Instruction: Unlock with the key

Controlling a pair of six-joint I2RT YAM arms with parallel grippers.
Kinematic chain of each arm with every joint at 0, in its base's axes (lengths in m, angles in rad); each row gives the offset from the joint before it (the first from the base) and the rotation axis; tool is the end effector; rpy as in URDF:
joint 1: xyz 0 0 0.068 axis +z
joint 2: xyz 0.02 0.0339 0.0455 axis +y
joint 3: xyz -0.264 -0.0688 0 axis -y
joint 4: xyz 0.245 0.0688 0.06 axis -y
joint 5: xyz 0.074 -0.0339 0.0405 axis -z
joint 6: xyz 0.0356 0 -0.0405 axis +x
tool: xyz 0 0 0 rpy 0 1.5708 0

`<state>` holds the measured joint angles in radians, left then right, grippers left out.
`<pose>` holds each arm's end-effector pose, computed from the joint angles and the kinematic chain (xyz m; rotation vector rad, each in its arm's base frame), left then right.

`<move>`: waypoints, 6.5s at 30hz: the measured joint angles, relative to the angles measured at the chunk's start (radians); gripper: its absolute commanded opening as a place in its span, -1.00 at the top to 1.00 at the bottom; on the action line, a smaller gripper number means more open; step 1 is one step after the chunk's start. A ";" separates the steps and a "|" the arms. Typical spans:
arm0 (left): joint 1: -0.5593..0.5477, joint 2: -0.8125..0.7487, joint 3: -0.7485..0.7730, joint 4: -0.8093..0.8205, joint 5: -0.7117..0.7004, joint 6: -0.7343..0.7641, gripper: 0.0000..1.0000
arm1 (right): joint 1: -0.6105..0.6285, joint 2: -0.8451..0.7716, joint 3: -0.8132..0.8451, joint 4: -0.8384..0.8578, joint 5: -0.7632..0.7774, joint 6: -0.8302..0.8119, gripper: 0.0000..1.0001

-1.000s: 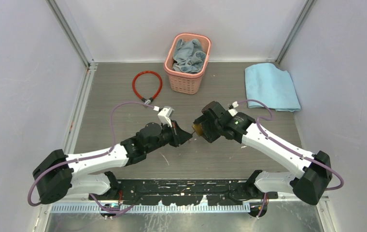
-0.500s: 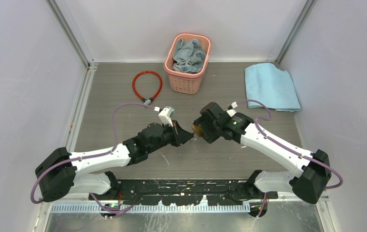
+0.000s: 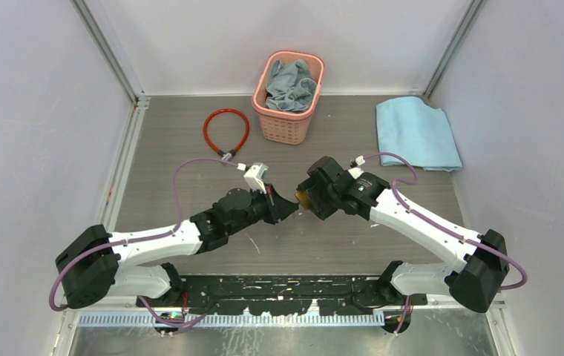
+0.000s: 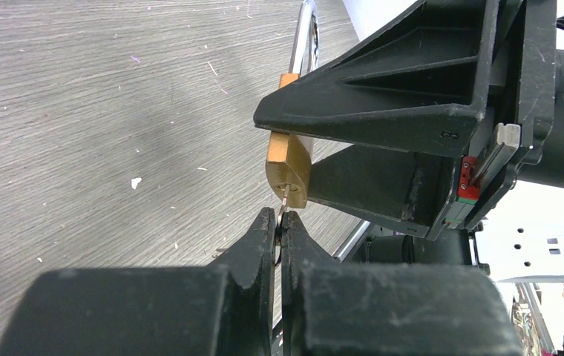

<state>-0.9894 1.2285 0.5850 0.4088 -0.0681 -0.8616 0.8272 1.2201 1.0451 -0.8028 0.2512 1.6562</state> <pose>0.1503 -0.2242 0.2377 0.0737 1.9900 -1.2141 0.1701 0.1719 0.2879 1.1574 2.3775 0.6561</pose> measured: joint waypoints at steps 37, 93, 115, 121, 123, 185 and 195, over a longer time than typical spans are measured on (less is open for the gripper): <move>-0.006 0.051 0.002 0.078 0.000 0.086 1.00 | 0.043 0.002 0.001 -0.014 0.071 0.000 0.98; -0.006 0.027 0.055 -0.048 0.032 0.531 1.00 | 0.068 0.160 0.170 -0.173 0.095 0.056 0.98; -0.011 0.003 0.054 -0.080 -0.003 0.537 0.65 | 0.068 0.209 0.209 -0.191 0.082 0.069 0.98; -0.011 -0.048 0.041 -0.062 0.009 0.469 0.19 | 0.077 0.134 0.142 -0.140 0.069 0.055 0.98; -0.010 -0.068 0.032 -0.046 0.010 0.441 0.07 | 0.081 0.120 0.121 -0.128 0.065 0.047 0.98; -0.009 -0.258 -0.023 -0.151 -0.124 -0.068 -0.92 | 0.094 -0.038 0.009 0.063 0.085 -0.066 0.98; -0.009 -0.189 -0.012 -0.100 -0.122 -0.093 -0.76 | 0.094 -0.042 0.009 0.063 0.086 -0.070 0.98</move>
<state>-0.9985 1.0397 0.5732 0.3084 -0.1902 -0.9550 0.9211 1.1786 1.0538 -0.7403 0.3374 1.5864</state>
